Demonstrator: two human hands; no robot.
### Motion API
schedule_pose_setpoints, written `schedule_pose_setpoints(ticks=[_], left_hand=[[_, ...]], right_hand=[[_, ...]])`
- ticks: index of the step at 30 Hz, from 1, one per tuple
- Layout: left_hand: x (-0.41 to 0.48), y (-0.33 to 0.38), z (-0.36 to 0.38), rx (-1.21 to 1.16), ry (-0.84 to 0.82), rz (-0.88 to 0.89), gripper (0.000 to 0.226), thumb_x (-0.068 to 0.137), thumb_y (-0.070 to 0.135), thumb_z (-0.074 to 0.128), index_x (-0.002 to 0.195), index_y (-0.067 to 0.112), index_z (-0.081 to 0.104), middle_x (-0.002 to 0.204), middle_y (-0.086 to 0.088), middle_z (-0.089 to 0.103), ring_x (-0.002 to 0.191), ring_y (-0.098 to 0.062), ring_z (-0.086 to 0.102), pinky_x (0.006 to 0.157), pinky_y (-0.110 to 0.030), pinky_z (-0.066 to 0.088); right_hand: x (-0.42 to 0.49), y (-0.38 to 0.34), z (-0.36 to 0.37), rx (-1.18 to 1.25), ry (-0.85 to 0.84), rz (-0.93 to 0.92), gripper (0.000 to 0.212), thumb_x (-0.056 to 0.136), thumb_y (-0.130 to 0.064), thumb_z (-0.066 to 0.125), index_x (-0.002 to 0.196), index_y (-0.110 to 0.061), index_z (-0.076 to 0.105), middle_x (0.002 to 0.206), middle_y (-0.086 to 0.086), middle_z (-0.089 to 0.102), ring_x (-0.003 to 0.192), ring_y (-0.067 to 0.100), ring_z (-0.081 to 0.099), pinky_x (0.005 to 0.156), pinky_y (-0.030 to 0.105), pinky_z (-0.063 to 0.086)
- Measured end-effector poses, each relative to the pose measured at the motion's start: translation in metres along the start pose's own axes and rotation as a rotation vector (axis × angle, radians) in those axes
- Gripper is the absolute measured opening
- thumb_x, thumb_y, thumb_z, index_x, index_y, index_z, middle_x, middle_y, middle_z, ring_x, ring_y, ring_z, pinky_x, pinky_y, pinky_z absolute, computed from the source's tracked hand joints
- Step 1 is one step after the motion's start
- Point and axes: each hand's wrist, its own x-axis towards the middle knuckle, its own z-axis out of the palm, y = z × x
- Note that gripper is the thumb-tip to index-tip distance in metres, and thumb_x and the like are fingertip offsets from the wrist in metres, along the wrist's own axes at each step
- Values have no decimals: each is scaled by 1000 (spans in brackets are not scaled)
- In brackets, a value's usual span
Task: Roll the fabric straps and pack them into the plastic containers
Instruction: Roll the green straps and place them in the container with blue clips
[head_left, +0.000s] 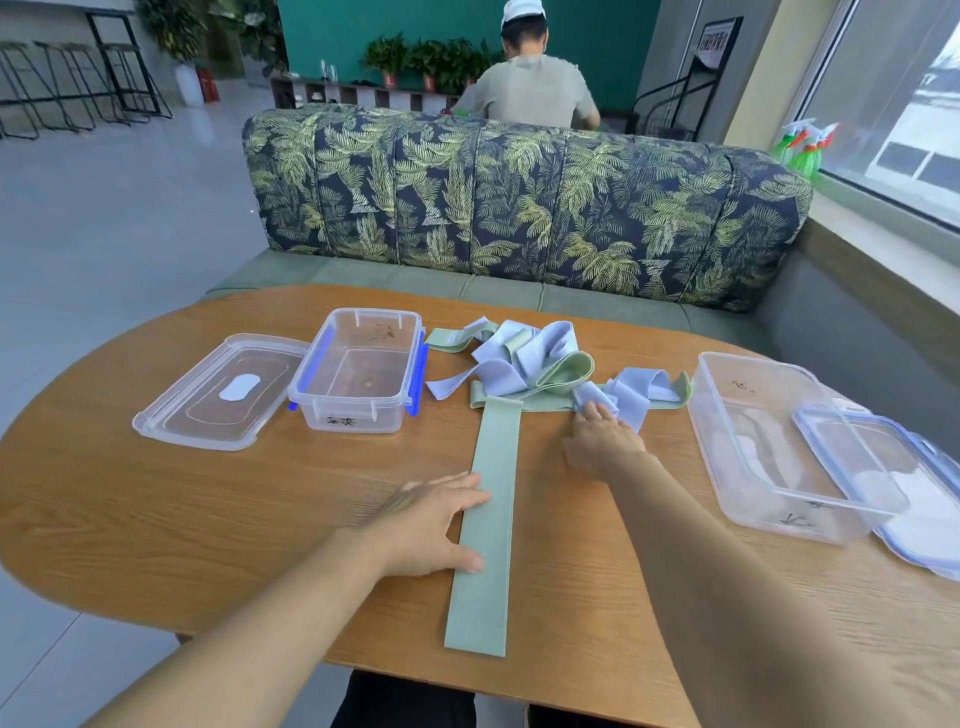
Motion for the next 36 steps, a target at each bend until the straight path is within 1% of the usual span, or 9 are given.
schedule_pose_setpoints(ticks=[3,6,10,14,19,24,28,32,36], left_hand=[[0,0,-1,-5,-11,4,82,79,43,73,149,31,32,160,14,12,146,0,8,119,-29,8],[0,2,-2,-23,-21,-6,81,79,42,73,148,31,33,160,14,12,146,-1,8,120,-31,9],[-1,4,-3,-27,-22,-10,80,79,40,74,148,30,34,160,13,13,146,-1,10,120,-32,10],[-2,3,-3,-95,-18,-37,79,78,38,75,147,31,37,159,16,14,144,-6,20,119,-32,17],[-5,-3,-3,-243,38,-51,70,81,31,74,143,30,43,157,16,21,141,-4,27,115,-25,24],[-16,-7,-2,-236,37,-51,66,82,32,72,142,31,45,156,15,25,141,-5,28,117,-30,25],[-25,-6,2,-235,51,-48,70,80,38,74,142,32,44,156,17,25,141,-4,27,117,-31,24],[-33,0,8,-240,-4,-33,86,69,49,80,144,32,40,157,18,19,142,-3,24,118,-32,22],[-39,8,12,-227,-16,-24,86,71,41,81,146,31,38,158,15,17,144,-6,21,118,-30,20]], right_hand=[[1,0,2,188,60,-22,37,94,-22,37,123,-9,55,132,7,45,131,26,37,104,39,35],[-4,0,0,445,183,8,24,90,-16,43,102,-9,63,106,8,58,101,31,54,84,40,48],[-19,-2,-5,666,363,65,30,89,-15,47,107,-22,70,92,7,68,83,28,63,74,35,51],[-36,-12,-7,747,483,54,24,88,-19,51,95,-26,73,76,-2,70,74,22,66,69,33,52],[-70,-21,-1,773,461,40,25,86,-11,51,87,-26,70,76,-7,72,67,10,60,58,25,44],[-101,-31,26,842,302,17,28,83,-9,50,86,-31,67,72,-10,73,73,1,60,71,28,49],[-119,-35,41,840,295,14,22,83,-14,59,91,-29,72,74,-16,67,81,9,63,76,27,50],[-134,-40,47,871,244,-67,20,85,-25,67,105,-27,70,89,-17,67,83,-2,61,83,26,50],[-146,-42,50,829,236,-114,27,85,-22,67,112,-26,69,99,-15,64,88,-6,56,82,23,45]])
